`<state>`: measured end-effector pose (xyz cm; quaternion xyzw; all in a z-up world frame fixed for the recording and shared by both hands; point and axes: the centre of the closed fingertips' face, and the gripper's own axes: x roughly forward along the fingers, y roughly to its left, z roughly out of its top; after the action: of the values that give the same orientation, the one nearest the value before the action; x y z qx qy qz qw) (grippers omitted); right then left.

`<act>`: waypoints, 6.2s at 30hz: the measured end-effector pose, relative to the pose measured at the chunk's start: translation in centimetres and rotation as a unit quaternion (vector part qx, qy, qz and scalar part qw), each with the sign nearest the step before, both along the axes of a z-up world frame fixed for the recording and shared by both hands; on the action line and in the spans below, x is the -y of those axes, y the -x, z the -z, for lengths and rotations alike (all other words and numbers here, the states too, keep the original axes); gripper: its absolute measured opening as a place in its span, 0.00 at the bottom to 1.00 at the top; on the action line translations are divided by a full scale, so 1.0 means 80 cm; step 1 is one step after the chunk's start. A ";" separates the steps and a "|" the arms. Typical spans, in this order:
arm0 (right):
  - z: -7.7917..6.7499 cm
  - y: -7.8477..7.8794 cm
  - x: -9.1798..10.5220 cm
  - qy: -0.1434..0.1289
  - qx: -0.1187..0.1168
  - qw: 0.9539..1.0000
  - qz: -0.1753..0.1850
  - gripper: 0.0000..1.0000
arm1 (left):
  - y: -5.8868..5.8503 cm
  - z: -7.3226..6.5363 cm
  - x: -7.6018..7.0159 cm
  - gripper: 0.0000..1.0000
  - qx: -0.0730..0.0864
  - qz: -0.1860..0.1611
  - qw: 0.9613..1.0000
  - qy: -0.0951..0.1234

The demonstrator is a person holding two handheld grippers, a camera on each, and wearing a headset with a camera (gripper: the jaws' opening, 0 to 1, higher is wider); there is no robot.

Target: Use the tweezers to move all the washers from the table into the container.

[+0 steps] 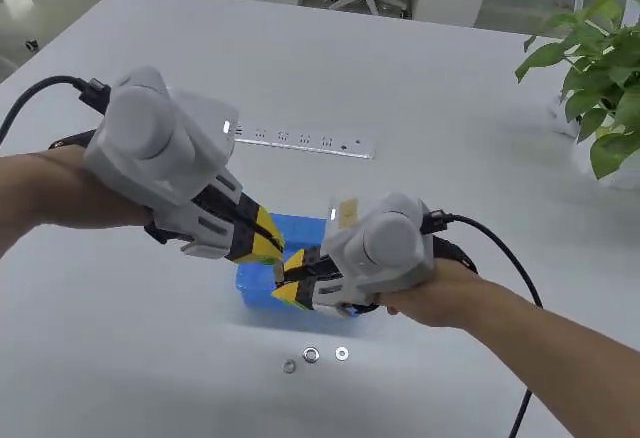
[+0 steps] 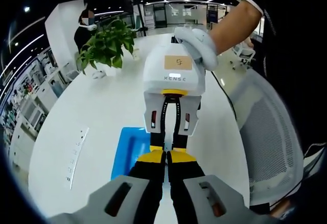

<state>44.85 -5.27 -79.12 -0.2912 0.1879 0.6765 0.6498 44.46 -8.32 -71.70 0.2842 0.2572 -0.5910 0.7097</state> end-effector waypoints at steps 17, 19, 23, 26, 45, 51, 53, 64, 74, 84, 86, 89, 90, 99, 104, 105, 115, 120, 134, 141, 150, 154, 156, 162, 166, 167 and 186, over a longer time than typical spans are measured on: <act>0.009 -0.043 -0.004 -0.001 0.003 1.000 0.008 0.11 | -0.041 0.009 -0.003 0.05 0.009 0.003 1.000 -0.008; 0.013 -0.047 -0.006 -0.001 0.002 1.000 0.008 0.11 | -0.045 0.013 -0.004 0.05 0.008 0.003 1.000 -0.009; 0.022 -0.054 -0.009 0.000 -0.004 1.000 0.008 0.11 | -0.052 0.022 -0.007 0.05 0.005 0.002 1.000 -0.012; 0.029 -0.057 -0.011 0.001 -0.007 1.000 0.007 0.11 | -0.057 0.029 -0.008 0.05 0.001 0.002 1.000 -0.015; 0.070 -0.073 -0.016 0.013 -0.040 0.999 0.002 0.11 | -0.079 0.070 -0.011 0.05 -0.024 0.002 1.000 -0.020; 0.079 -0.074 -0.020 0.016 -0.048 0.999 -0.001 0.11 | -0.083 0.079 -0.013 0.05 -0.030 0.000 0.999 -0.019; 0.080 -0.074 -0.020 0.016 -0.050 0.999 -0.002 0.11 | -0.083 0.081 -0.014 0.05 -0.031 -0.001 0.999 -0.018; 0.088 -0.071 -0.019 0.024 -0.053 0.998 -0.006 0.11 | -0.081 0.087 -0.016 0.05 -0.036 -0.005 0.999 -0.016; 0.091 -0.070 -0.018 0.029 -0.054 0.998 -0.009 0.11 | -0.079 0.089 -0.016 0.05 -0.039 -0.005 0.999 -0.016; 0.086 -0.069 -0.017 0.028 -0.052 0.998 -0.010 0.11 | -0.077 0.084 -0.015 0.05 -0.036 -0.005 0.999 -0.016; 0.083 -0.069 -0.017 0.027 -0.050 0.998 -0.010 0.11 | -0.077 0.081 -0.015 0.05 -0.035 -0.006 0.999 -0.015; 0.079 -0.067 -0.017 0.025 -0.048 0.998 -0.010 0.11 | -0.074 0.077 -0.014 0.05 -0.033 -0.005 0.999 -0.016; 0.077 -0.066 -0.017 0.025 -0.047 0.999 -0.010 0.11 | -0.074 0.075 -0.014 0.05 -0.033 -0.005 0.999 -0.016; 0.061 -0.062 -0.014 0.023 -0.036 0.999 -0.010 0.11 | -0.068 0.059 -0.011 0.05 -0.024 -0.005 1.000 -0.015; 0.049 -0.061 -0.010 0.018 -0.029 0.999 -0.004 0.11 | -0.064 0.048 -0.007 0.05 -0.016 -0.002 1.000 -0.017; 0.046 -0.060 -0.009 0.016 -0.029 0.999 -0.002 0.11 | -0.064 0.045 -0.006 0.05 -0.015 -0.001 1.000 -0.017; 0.026 -0.054 -0.003 0.008 -0.016 1.000 0.006 0.11 | -0.054 0.025 0.002 0.05 -0.002 0.006 1.000 -0.024; 0.015 -0.047 -0.001 0.006 -0.009 1.000 0.007 0.11 | -0.046 0.015 0.004 0.05 0.004 0.007 1.000 -0.025; 0.006 -0.019 0.009 0.005 -0.002 1.000 0.013 0.11 | -0.016 0.006 0.012 0.05 0.008 0.014 1.000 -0.022; 0.010 -0.004 0.015 0.006 -0.005 1.000 0.016 0.12 | -0.001 0.011 0.017 0.05 0.005 0.018 1.000 -0.022; 0.028 0.017 0.022 0.014 -0.013 1.000 0.013 0.12 | 0.018 0.027 0.023 0.05 -0.007 0.023 1.000 -0.020; 0.034 0.023 0.024 0.014 -0.016 1.000 0.014 0.12 | 0.024 0.034 0.024 0.05 -0.011 0.022 1.000 -0.017; 0.038 0.027 0.025 0.015 -0.017 1.000 0.012 0.12 | 0.027 0.037 0.025 0.05 -0.014 0.021 1.000 -0.015; 0.050 0.037 0.025 0.017 -0.025 0.999 0.012 0.12 | 0.035 0.049 0.026 0.05 -0.024 0.024 0.999 -0.016; 0.056 0.041 0.026 0.018 -0.029 0.999 0.013 0.12 | 0.040 0.055 0.028 0.05 -0.026 0.026 0.999 -0.016; 0.057 0.042 0.027 0.018 -0.029 0.999 0.012 0.12 | 0.041 0.057 0.028 0.05 -0.027 0.026 0.999 -0.016; 0.084 0.060 0.028 0.023 -0.040 0.999 0.009 0.12 | 0.056 0.083 0.026 0.05 -0.039 0.027 0.999 -0.018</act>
<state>40.02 -7.48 -85.80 -0.2768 0.2320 0.6771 0.6412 39.96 -10.43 -78.34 0.2807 0.2875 -0.6161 0.6775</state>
